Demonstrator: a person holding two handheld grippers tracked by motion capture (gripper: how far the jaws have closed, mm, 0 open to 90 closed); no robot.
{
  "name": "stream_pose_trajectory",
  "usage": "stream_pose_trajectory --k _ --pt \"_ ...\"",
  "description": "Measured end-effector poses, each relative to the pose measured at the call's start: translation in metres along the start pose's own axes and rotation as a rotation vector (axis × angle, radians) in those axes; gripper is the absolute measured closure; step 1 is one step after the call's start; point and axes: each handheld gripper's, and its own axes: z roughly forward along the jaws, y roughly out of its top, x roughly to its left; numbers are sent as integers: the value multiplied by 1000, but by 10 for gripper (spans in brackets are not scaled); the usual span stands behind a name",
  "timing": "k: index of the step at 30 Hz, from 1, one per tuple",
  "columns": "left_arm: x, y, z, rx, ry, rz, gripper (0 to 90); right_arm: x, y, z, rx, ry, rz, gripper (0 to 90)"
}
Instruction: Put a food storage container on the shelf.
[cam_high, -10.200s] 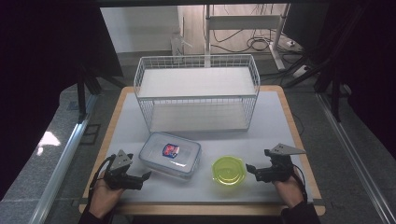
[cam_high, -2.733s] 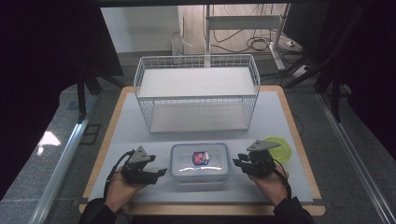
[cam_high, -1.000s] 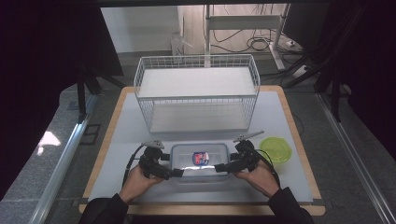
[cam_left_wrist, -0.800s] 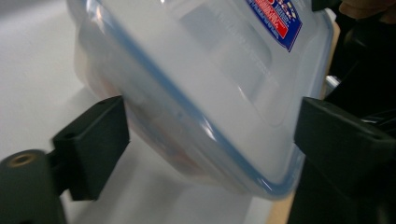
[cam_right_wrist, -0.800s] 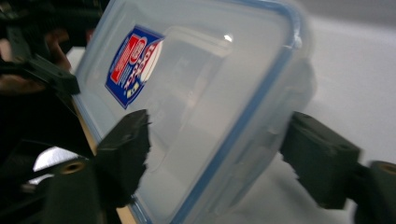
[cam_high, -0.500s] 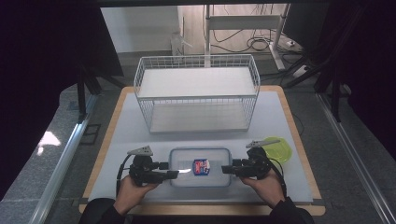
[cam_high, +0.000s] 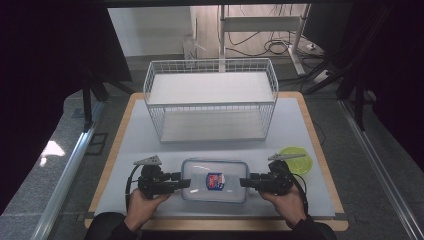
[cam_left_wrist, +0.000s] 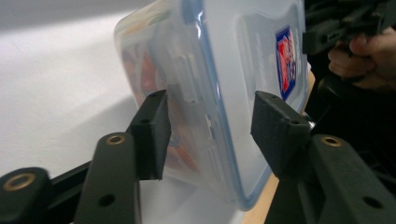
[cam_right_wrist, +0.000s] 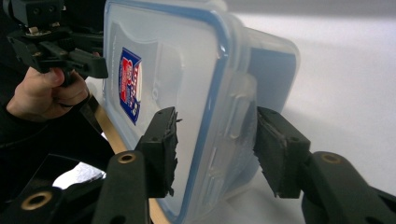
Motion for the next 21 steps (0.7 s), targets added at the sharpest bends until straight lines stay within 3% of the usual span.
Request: stream_pose_trajectory --k 1,6,21 --pt "-1 1 0 -3 14 10 507 3 1 0 -3 -20 -34 523" --pt "-2 3 -1 -7 22 9 511 3 2 1 -11 -21 -36 521" --pt "-5 31 -16 -60 51 52 512 7 29 -4 -64 -5 -83 520"
